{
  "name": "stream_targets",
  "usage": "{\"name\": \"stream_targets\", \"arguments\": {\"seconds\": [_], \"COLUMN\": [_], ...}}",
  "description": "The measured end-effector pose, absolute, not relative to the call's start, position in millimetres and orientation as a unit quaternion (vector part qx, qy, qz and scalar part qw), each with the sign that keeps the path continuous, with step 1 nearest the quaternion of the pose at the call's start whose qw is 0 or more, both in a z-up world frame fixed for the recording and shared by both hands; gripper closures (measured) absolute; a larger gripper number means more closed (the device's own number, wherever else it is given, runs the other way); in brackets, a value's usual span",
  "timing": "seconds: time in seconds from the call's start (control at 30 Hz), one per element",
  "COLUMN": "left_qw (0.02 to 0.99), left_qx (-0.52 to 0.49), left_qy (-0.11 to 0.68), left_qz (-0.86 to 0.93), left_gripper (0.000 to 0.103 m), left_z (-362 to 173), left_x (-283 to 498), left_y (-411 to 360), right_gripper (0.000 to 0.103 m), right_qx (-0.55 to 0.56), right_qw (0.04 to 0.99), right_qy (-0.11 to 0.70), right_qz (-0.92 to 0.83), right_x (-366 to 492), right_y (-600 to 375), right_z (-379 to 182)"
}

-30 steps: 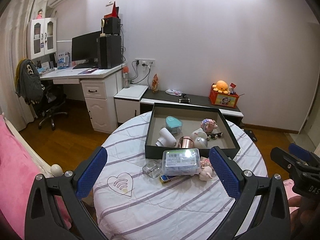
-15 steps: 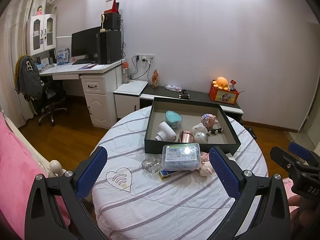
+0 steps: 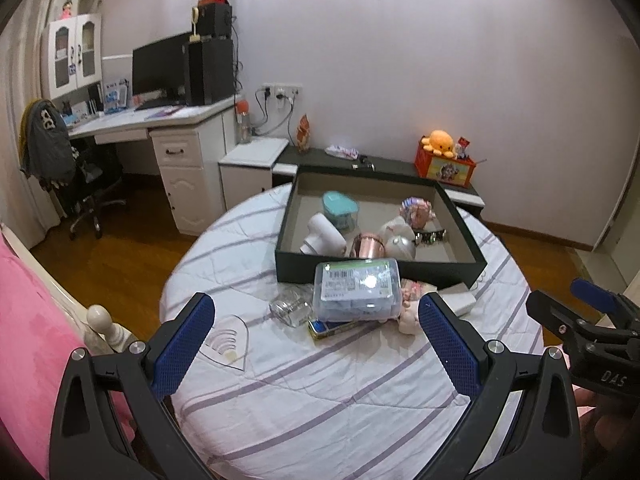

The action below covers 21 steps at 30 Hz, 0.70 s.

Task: Organize rigid objects
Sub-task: 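Withdraw both tools from the box back toward the remaining items, then grasp the clear plastic box with the left tool while the right tool grasps the white block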

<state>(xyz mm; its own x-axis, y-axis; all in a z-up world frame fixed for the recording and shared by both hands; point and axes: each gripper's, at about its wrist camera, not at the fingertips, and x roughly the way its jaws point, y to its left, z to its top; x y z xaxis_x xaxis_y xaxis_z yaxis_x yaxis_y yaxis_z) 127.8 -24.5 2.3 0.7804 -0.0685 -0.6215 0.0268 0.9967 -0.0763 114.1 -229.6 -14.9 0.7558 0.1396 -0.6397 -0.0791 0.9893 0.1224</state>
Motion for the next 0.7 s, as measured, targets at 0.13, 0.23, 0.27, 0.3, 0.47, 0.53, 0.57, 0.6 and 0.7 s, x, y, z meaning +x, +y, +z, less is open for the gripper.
{"name": "stream_targets", "arguments": {"seconds": [0.13, 0.23, 0.27, 0.3, 0.47, 0.53, 0.57, 0.6, 0.7], "left_qw": [0.935, 0.930, 0.930, 0.929, 0.925, 0.921, 0.919, 0.916, 0.910], "left_qx": [-0.033, -0.033, -0.031, -0.029, -0.026, -0.026, -0.026, -0.027, -0.030], "left_qy": [0.352, 0.363, 0.366, 0.368, 0.378, 0.386, 0.391, 0.397, 0.410], "left_qz": [-0.031, -0.034, -0.035, -0.036, -0.043, -0.047, -0.048, -0.050, -0.054], "left_gripper": [0.000, 0.000, 0.000, 0.000, 0.000, 0.000, 0.000, 0.000, 0.000], "left_z": [-15, -26, -28, -31, -44, -51, -55, -60, -71], "left_x": [142, 151, 155, 158, 174, 182, 186, 191, 202], "left_y": [-30, -37, -39, -41, -50, -54, -55, -57, -60], "right_gripper": [0.000, 0.000, 0.000, 0.000, 0.000, 0.000, 0.000, 0.000, 0.000], "right_qx": [0.042, 0.040, 0.039, 0.039, 0.033, 0.031, 0.032, 0.033, 0.032], "right_qw": [0.927, 0.923, 0.921, 0.920, 0.913, 0.909, 0.907, 0.904, 0.897], "right_qy": [0.368, 0.381, 0.385, 0.387, 0.403, 0.413, 0.418, 0.424, 0.439], "right_qz": [0.050, 0.047, 0.047, 0.047, 0.044, 0.042, 0.042, 0.041, 0.036], "right_x": [125, 132, 135, 137, 153, 162, 166, 171, 183], "right_y": [-235, -237, -238, -239, -239, -240, -241, -241, -243], "right_z": [-33, -43, -46, -48, -64, -72, -76, -82, -96]}}
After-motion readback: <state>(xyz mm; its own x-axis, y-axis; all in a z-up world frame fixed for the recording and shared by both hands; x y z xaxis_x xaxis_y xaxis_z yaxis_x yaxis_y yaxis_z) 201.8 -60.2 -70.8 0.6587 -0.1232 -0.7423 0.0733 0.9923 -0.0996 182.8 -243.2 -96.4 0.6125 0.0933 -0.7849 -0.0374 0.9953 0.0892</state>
